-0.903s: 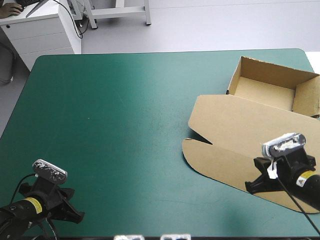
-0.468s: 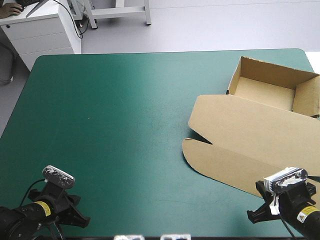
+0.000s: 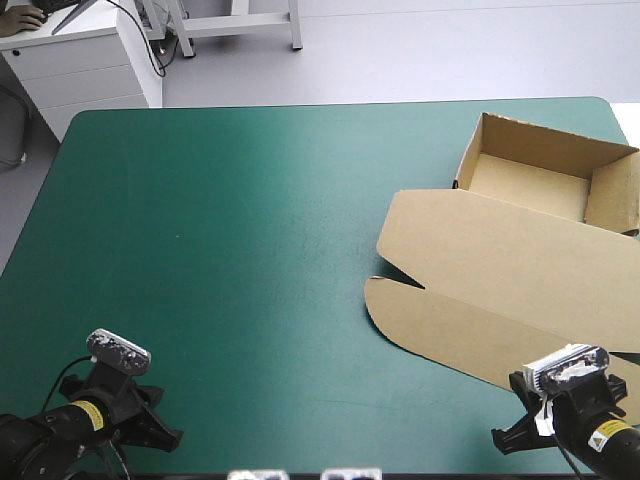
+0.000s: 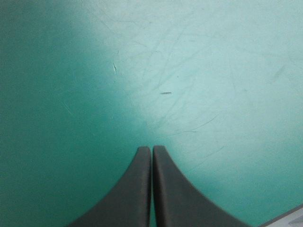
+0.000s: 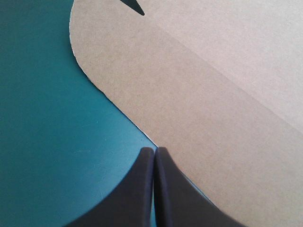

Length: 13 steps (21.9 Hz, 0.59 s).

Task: Fold the box

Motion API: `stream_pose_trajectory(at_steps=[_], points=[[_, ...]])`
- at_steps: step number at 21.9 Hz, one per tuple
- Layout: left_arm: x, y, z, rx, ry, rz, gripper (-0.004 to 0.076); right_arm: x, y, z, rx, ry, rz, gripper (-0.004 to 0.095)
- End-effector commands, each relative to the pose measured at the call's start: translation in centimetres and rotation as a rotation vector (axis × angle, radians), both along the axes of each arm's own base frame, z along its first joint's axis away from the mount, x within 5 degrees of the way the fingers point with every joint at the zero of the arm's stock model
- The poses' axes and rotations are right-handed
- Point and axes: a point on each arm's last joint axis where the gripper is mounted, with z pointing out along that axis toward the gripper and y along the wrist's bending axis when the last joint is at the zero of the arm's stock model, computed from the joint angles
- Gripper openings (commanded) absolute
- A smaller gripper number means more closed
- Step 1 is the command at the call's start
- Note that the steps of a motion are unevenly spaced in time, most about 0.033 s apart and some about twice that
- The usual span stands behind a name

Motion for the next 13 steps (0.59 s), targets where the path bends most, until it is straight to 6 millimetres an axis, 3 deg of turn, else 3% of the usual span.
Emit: stream_pose_trajectory(at_steps=[1,7,13], points=[[0.22,-0.08,0.72,-0.013,-0.030,0.002,-0.0008,0.33,0.07,1.15,0.023,-0.069,-0.007,-0.0014],[-0.11,-0.02,0.48,-0.014,0.019,0.019,-0.0008,0.33,0.07,1.15,0.023,-0.069,-0.007,-0.0014],[0.51,-0.20,1.06,-0.047,-0.066,0.026,-0.0008,0.33,0.07,1.15,0.023,-0.069,-0.007,-0.0014]])
